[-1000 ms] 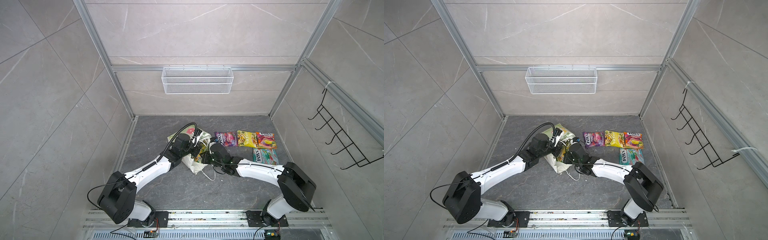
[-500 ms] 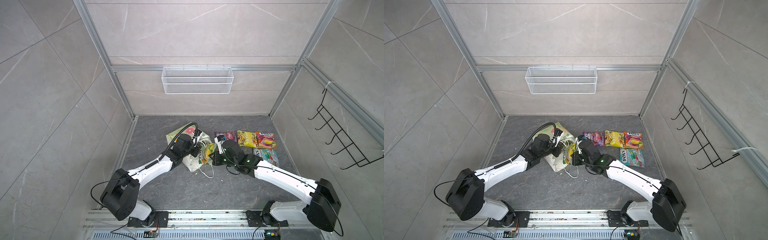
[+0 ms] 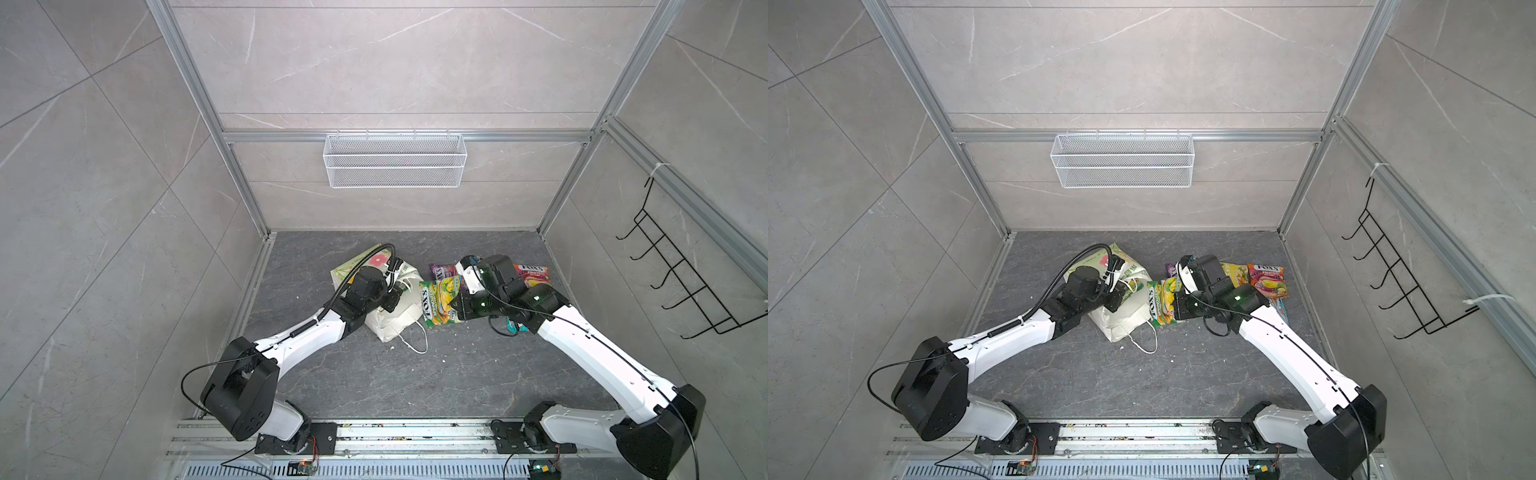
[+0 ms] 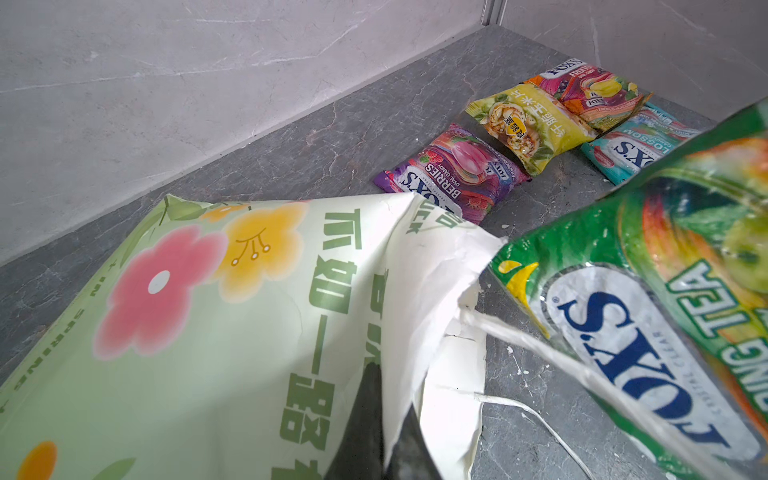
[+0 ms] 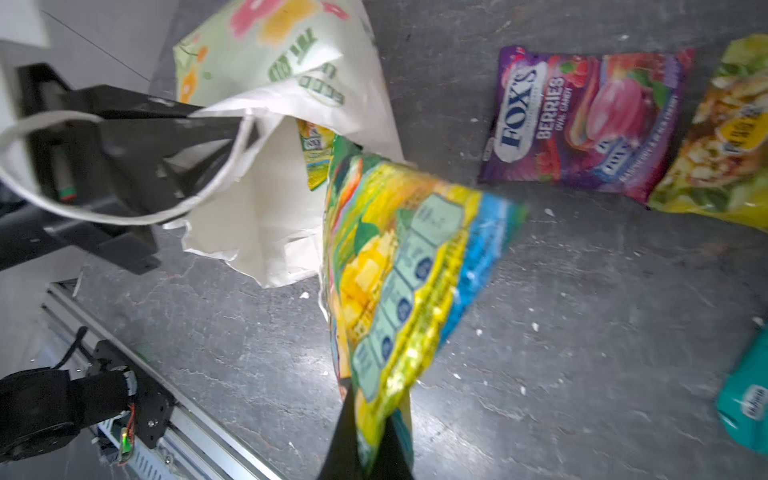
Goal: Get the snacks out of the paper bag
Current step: 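Pull the green spring tea packet up out of the bag mouth with the right gripper, then lower the spring tea packet onto the teal mint packet with the right gripper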
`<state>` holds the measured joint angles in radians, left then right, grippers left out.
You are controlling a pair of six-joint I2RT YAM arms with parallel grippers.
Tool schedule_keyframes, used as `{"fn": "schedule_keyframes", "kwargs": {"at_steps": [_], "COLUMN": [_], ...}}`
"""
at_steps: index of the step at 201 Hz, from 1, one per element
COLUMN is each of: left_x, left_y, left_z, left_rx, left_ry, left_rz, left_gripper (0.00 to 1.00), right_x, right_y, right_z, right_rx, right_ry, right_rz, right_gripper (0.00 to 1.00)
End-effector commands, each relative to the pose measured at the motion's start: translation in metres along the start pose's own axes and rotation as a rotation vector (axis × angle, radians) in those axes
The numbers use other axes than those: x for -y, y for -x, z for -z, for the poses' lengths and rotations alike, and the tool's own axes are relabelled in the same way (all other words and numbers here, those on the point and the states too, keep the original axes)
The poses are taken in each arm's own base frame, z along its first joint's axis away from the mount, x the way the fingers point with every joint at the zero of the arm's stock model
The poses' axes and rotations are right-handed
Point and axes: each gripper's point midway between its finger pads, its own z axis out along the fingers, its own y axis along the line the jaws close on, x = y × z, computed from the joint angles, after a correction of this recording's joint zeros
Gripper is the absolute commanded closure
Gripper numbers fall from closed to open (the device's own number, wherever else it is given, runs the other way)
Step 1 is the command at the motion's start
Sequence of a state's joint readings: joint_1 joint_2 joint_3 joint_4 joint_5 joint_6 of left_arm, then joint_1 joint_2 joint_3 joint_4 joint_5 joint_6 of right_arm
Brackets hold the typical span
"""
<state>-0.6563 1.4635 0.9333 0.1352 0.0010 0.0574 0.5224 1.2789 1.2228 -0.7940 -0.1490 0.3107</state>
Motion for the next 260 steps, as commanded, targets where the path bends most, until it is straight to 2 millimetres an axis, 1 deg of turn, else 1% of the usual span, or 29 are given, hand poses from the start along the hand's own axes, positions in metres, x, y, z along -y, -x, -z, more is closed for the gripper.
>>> {"fn": "schedule_keyframes", "kwargs": {"at_steps": [1, 13, 24, 53, 73, 83, 101, 127, 151, 169, 199, 209, 233, 260], "left_x": [-0.003, -0.004, -0.004, -0.003, -0.002, -0.001, -0.001, -0.001, 0.0, -0.001, 0.001, 0.001, 0.001, 0.001], "left_y": [0.022, 0.022, 0.022, 0.02, 0.02, 0.021, 0.021, 0.02, 0.021, 0.02, 0.022, 0.02, 0.02, 0.018], "left_z": [0.007, 0.009, 0.011, 0.012, 0.013, 0.015, 0.018, 0.019, 0.022, 0.021, 0.02, 0.019, 0.018, 0.017], "left_rx": [0.05, 0.052, 0.056, 0.051, 0.051, 0.056, 0.062, 0.061, 0.069, 0.071, 0.068, 0.068, 0.065, 0.066], "left_ry": [0.005, 0.013, 0.015, 0.009, 0.008, 0.002, 0.001, 0.002, -0.005, 0.002, -0.011, -0.009, -0.009, -0.013], "left_rz": [-0.015, -0.019, -0.02, -0.03, -0.024, -0.022, -0.023, -0.015, -0.012, -0.012, -0.011, -0.011, -0.008, -0.009], "left_gripper": [1.0, 1.0, 1.0, 1.0, 1.0, 1.0, 1.0, 1.0, 1.0, 1.0, 1.0, 1.0, 1.0, 1.0], "right_x": [0.028, 0.045, 0.055, 0.072, 0.084, 0.087, 0.099, 0.114, 0.137, 0.14, 0.156, 0.158, 0.168, 0.174], "right_y": [-0.011, -0.015, -0.015, -0.014, -0.018, -0.02, -0.023, -0.033, -0.041, -0.045, -0.047, -0.048, -0.047, -0.045], "right_z": [-0.003, -0.009, -0.014, -0.027, -0.039, -0.043, -0.047, -0.05, -0.05, -0.056, -0.059, -0.062, -0.063, -0.07], "right_rx": [-0.109, -0.155, -0.176, -0.202, -0.24, -0.257, -0.265, -0.319, -0.363, -0.387, -0.404, -0.411, -0.418, -0.429], "right_ry": [-0.097, -0.146, -0.157, -0.142, -0.144, -0.134, -0.17, -0.233, -0.354, -0.366, -0.451, -0.458, -0.517, -0.543], "right_rz": [0.002, -0.016, -0.043, -0.098, -0.123, -0.126, -0.13, -0.119, -0.113, -0.11, -0.125, -0.122, -0.127, -0.126], "right_gripper": [1.0, 1.0, 1.0, 1.0, 1.0, 1.0, 1.0, 1.0, 1.0, 1.0, 1.0, 1.0, 1.0, 0.98]}}
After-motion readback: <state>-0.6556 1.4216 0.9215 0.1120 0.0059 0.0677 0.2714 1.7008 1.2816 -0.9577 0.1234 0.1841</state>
